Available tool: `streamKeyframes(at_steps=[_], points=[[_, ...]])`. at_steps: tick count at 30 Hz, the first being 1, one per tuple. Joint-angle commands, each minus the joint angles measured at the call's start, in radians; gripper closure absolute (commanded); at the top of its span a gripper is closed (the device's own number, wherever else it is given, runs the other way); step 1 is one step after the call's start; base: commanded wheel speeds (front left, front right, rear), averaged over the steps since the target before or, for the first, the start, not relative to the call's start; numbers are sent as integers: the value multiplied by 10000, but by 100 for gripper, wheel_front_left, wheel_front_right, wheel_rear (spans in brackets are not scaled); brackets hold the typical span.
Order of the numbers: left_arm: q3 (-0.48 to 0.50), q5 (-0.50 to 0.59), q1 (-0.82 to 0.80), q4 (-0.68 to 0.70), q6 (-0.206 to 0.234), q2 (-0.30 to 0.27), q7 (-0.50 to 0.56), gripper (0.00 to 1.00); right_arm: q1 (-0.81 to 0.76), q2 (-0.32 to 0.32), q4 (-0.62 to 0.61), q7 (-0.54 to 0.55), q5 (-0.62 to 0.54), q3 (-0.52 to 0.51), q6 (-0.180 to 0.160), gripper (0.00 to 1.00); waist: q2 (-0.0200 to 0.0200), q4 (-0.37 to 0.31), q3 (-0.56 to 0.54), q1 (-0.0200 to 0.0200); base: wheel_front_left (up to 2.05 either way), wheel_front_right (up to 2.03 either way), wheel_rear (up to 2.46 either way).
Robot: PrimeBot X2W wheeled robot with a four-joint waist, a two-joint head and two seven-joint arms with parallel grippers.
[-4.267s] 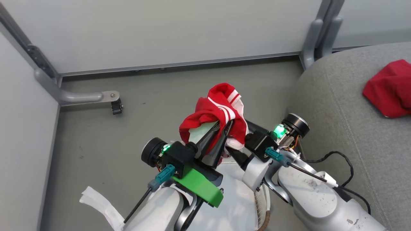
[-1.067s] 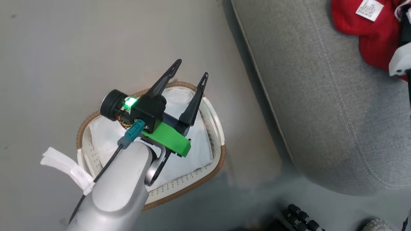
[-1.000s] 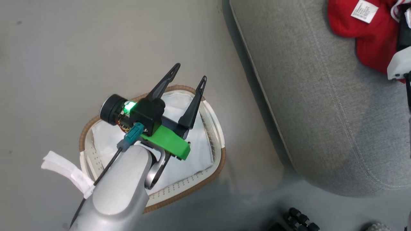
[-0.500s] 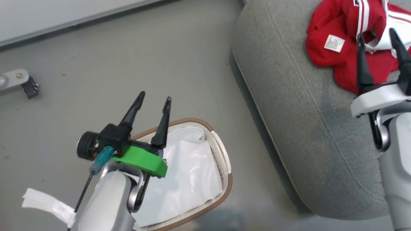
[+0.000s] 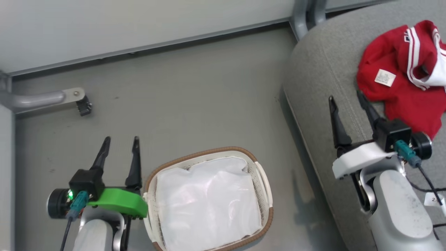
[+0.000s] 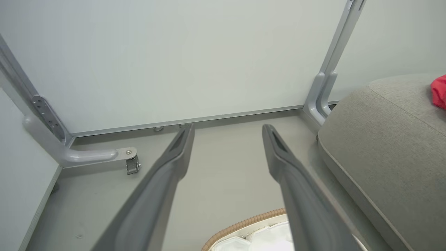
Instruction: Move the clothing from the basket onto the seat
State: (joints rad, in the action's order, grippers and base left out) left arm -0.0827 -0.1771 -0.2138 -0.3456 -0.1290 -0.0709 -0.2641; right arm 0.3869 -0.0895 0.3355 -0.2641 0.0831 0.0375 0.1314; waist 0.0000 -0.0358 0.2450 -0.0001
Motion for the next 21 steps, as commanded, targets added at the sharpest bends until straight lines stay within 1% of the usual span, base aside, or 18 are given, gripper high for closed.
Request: streamKeyframes(at_steps=[1, 6, 12, 18, 21], points=[[193, 113, 270, -1, 18, 64, -3, 0, -293, 21, 53, -5, -19, 4, -14, 0, 0, 512, -481, 1, 0, 0, 0], [830, 312, 869, -29, 65, 140, -3, 0, -972, 189, 189, -5, -68, 56, -14, 0, 0, 805, -883, 1, 0, 0, 0], [1260, 235, 1607, -83, 33, 191, -3, 0, -1770, 300, 285, -5, 2, 123, -14, 0, 0, 880, -1405, 1, 0, 0, 0], [1231, -360, 2107, -74, -4, 194, -3, 0, -2223, 360, 392, -5, 84, 182, -14, 0, 0, 864, -1714, 1, 0, 0, 0], [1196, -473, 2211, -127, -16, 194, -3, 0, -2327, 364, 450, -5, 73, 210, -14, 0, 0, 863, -1771, 1, 0, 0, 0]])
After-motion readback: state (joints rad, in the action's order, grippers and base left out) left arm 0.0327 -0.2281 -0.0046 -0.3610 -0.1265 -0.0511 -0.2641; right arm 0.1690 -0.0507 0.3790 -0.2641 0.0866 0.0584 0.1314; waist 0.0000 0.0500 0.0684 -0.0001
